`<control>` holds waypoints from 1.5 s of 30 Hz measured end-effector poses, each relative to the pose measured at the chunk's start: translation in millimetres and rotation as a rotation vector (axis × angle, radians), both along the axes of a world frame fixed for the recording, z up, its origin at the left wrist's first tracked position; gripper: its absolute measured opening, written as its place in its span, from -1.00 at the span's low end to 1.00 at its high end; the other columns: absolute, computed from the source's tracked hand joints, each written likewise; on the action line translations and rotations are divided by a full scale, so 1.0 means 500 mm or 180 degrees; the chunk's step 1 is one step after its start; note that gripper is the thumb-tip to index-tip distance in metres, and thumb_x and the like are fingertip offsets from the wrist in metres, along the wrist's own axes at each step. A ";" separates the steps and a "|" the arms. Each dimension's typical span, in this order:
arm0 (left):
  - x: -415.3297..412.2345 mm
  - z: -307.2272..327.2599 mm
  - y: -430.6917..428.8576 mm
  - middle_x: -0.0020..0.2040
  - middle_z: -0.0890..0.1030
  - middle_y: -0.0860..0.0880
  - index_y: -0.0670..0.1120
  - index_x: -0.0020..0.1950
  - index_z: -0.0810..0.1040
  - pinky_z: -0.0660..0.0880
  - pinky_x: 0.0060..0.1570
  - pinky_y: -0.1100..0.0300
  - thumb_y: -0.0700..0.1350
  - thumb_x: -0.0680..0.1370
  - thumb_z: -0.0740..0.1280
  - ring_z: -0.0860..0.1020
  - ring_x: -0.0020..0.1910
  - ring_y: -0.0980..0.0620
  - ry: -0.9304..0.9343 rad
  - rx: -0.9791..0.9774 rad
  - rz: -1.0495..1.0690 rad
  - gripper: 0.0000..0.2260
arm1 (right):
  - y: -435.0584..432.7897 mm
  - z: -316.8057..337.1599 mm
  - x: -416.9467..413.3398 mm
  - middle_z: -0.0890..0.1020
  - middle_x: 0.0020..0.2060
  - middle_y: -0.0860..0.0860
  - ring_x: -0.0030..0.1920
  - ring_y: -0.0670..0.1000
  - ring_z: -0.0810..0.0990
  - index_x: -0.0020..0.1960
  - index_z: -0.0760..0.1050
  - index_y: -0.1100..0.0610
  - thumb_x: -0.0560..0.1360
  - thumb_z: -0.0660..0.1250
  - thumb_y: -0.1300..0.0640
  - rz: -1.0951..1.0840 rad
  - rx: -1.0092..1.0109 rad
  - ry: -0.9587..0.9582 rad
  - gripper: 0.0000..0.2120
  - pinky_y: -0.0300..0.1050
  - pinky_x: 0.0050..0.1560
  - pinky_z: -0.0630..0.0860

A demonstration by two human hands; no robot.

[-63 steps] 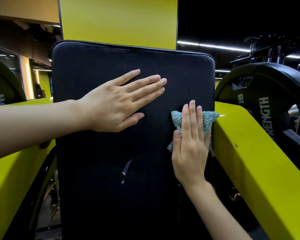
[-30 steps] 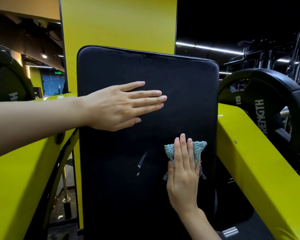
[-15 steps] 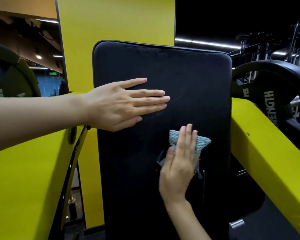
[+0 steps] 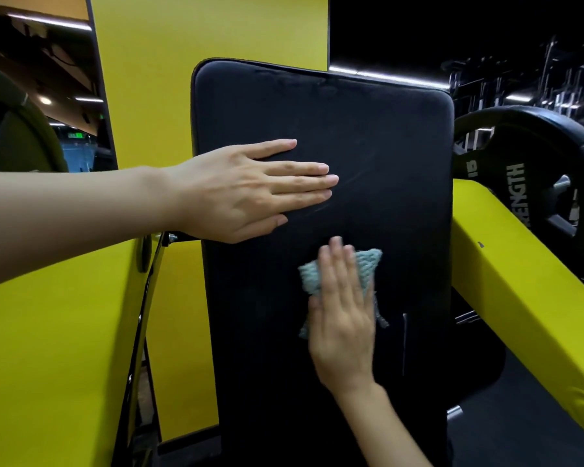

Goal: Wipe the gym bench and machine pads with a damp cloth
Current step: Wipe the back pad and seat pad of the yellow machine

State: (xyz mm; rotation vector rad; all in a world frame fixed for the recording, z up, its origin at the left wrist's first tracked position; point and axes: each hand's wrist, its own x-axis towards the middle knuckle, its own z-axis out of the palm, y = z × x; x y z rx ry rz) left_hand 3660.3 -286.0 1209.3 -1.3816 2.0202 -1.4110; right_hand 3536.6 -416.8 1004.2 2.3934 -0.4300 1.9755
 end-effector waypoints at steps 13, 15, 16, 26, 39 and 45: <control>0.003 0.000 -0.014 0.59 0.18 -0.04 -0.08 0.59 0.21 0.02 0.55 -0.09 0.00 0.67 -0.01 0.12 0.58 0.00 -0.0272 -0.0200 -0.0336 -0.51 | 0.140 -0.034 0.072 0.14 0.58 0.01 0.59 0.04 0.06 0.57 0.11 0.14 0.70 -0.13 -0.07 0.0208 0.0361 -0.0262 -0.49 0.18 0.51 0.05; 0.007 0.000 -0.015 0.59 0.19 -0.04 -0.08 0.59 0.22 0.02 0.56 -0.09 0.00 0.67 -0.01 0.12 0.58 0.00 -0.0274 -0.0238 -0.0402 -0.52 | 0.154 -0.044 0.078 0.14 0.59 -0.01 0.58 0.03 0.07 0.57 0.10 0.12 0.71 -0.14 -0.05 0.0223 0.0174 -0.0127 -0.51 0.14 0.53 0.03; 0.011 0.001 -0.017 0.59 0.19 -0.04 -0.07 0.59 0.22 0.02 0.56 -0.09 0.00 0.67 -0.01 0.12 0.58 0.00 -0.0256 -0.0211 -0.0408 -0.52 | 0.150 -0.045 0.076 0.13 0.59 -0.02 0.58 0.03 0.08 0.57 0.09 0.11 0.71 -0.13 -0.03 0.0226 0.0073 -0.0069 -0.52 0.14 0.51 0.07; 0.014 0.001 -0.022 0.58 0.22 -0.06 -0.08 0.58 0.24 0.01 0.56 -0.09 0.02 0.66 -0.04 0.14 0.58 -0.02 -0.0280 -0.0227 -0.0478 -0.51 | 0.023 -0.019 0.033 0.18 0.56 0.04 0.58 0.03 0.07 0.56 0.14 0.21 0.71 -0.10 0.01 0.0012 0.0542 -0.0730 -0.52 0.20 0.51 0.12; 0.013 -0.001 -0.025 0.58 0.20 -0.04 -0.07 0.59 0.21 0.04 0.55 -0.12 0.04 0.66 -0.05 0.11 0.58 0.00 -0.0281 -0.0241 -0.0475 -0.50 | 0.195 -0.012 0.110 0.17 0.58 -0.01 0.58 0.02 0.07 0.58 0.11 0.10 0.70 -0.08 0.03 0.0180 0.0054 -0.0183 -0.54 0.22 0.42 0.23; 0.014 -0.001 -0.023 0.60 0.16 -0.03 -0.07 0.60 0.17 0.02 0.56 -0.13 0.04 0.67 -0.06 0.08 0.59 0.01 -0.0302 -0.0221 -0.0424 -0.50 | 0.120 -0.003 0.071 0.18 0.56 -0.01 0.58 -0.01 0.10 0.57 0.11 0.12 0.70 -0.09 0.03 0.0055 -0.0147 -0.0192 -0.54 0.23 0.44 0.22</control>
